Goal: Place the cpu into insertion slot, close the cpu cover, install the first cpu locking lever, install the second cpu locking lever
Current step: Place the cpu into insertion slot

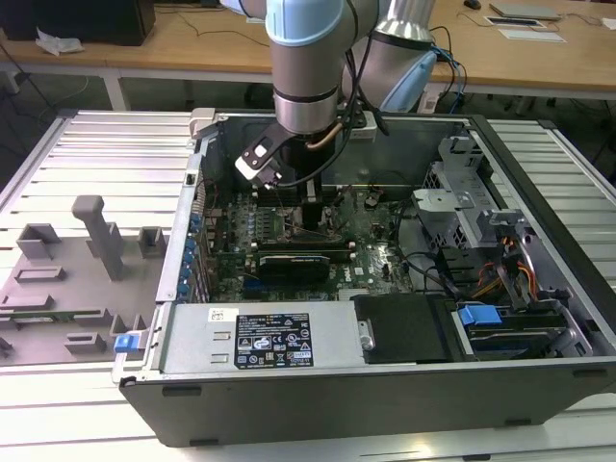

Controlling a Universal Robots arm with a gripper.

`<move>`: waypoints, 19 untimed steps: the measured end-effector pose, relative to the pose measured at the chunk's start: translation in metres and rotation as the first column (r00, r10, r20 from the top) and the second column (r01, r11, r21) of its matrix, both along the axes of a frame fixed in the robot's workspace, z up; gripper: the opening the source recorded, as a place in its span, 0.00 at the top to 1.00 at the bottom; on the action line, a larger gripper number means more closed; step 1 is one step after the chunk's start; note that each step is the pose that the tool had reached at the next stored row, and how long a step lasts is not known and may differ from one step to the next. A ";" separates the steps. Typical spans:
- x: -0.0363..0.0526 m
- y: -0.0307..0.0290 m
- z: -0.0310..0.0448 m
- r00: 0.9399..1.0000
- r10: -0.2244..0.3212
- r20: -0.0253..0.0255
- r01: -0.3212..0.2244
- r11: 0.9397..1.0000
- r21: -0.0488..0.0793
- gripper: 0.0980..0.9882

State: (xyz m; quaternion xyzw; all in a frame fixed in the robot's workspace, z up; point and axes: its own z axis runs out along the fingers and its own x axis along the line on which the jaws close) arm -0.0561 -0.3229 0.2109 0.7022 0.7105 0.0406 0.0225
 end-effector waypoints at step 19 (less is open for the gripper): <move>-0.0009 0.0001 -0.0099 1.000 -0.004 0.001 0.004 1.000 0.004 0.51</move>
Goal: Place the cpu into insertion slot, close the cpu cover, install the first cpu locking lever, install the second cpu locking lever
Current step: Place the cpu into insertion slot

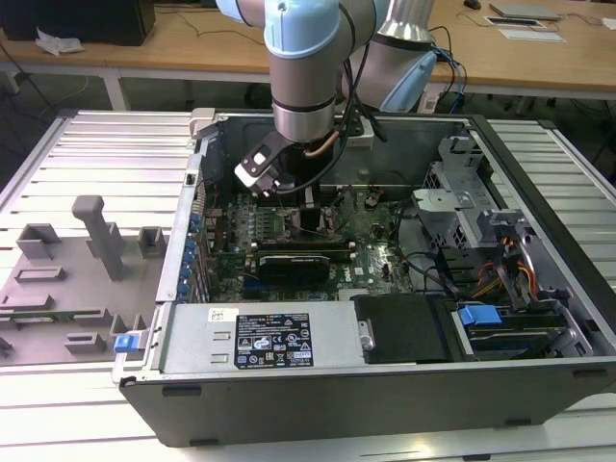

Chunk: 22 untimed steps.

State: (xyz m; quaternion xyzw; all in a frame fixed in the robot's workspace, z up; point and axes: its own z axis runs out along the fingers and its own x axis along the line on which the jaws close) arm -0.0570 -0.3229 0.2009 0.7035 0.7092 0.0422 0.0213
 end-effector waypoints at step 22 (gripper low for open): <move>0.0000 0.0000 0.0157 1.000 0.000 0.000 0.000 1.000 0.000 0.42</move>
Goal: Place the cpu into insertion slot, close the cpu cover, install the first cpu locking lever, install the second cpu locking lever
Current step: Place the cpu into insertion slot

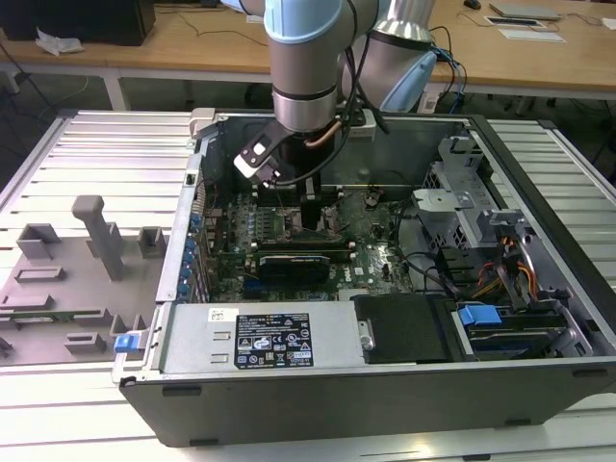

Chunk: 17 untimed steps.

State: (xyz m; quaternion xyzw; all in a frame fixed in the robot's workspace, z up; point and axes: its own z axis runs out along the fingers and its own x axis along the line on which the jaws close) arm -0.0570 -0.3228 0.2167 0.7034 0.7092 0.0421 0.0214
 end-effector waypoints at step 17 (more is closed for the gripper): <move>0.0000 0.0000 0.0001 1.000 0.000 0.000 0.000 1.000 -0.001 0.99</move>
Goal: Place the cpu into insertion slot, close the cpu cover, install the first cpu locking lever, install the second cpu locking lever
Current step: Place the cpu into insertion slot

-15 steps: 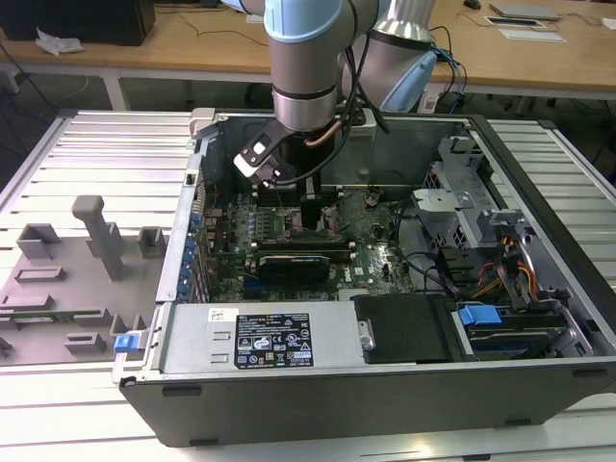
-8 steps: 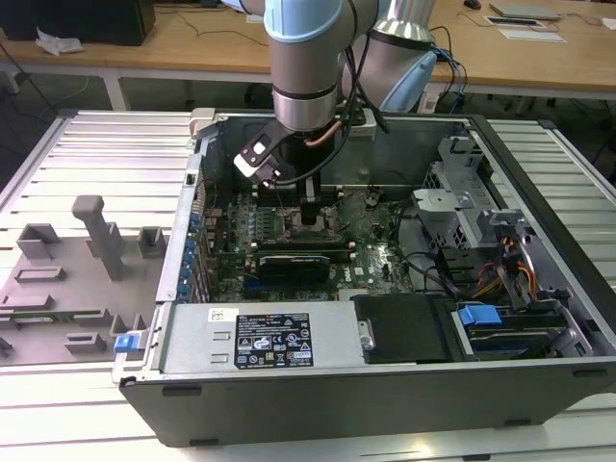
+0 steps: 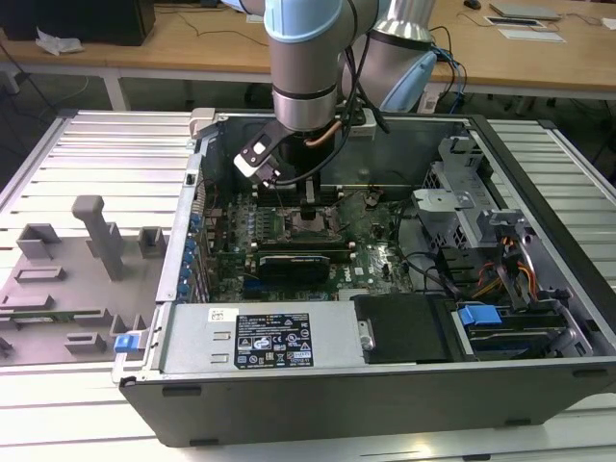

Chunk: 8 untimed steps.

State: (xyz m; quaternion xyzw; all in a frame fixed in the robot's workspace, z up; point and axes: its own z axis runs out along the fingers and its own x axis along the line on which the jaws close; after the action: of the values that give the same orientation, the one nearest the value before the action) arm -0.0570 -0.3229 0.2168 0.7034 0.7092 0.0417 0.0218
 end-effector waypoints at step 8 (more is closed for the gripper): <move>0.0000 0.0002 0.0152 1.000 0.000 0.000 0.000 1.000 -0.003 0.99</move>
State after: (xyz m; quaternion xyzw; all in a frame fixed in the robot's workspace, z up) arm -0.0569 -0.3227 0.2320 0.7034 0.7093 0.0405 0.0229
